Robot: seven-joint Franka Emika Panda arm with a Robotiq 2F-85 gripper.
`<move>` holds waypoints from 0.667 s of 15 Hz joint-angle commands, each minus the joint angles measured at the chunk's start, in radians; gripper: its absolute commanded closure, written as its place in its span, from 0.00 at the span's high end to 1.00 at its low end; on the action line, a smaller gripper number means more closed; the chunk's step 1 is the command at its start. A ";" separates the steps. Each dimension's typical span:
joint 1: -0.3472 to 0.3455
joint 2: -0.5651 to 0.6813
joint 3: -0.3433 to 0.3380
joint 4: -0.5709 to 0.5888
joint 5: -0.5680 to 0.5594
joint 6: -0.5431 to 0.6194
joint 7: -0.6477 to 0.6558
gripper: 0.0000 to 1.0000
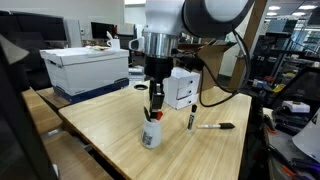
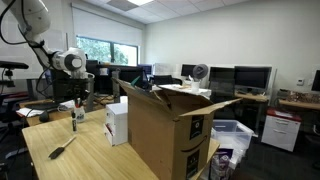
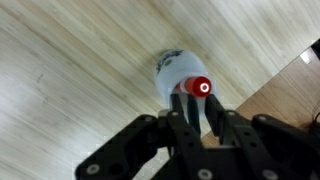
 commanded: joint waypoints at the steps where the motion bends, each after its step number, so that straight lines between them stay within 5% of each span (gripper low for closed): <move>1: 0.009 -0.028 -0.008 -0.019 -0.025 -0.013 0.023 0.62; 5: 0.009 -0.031 -0.015 -0.031 -0.040 -0.011 0.033 0.93; 10: 0.011 -0.041 -0.027 -0.052 -0.063 -0.012 0.054 1.00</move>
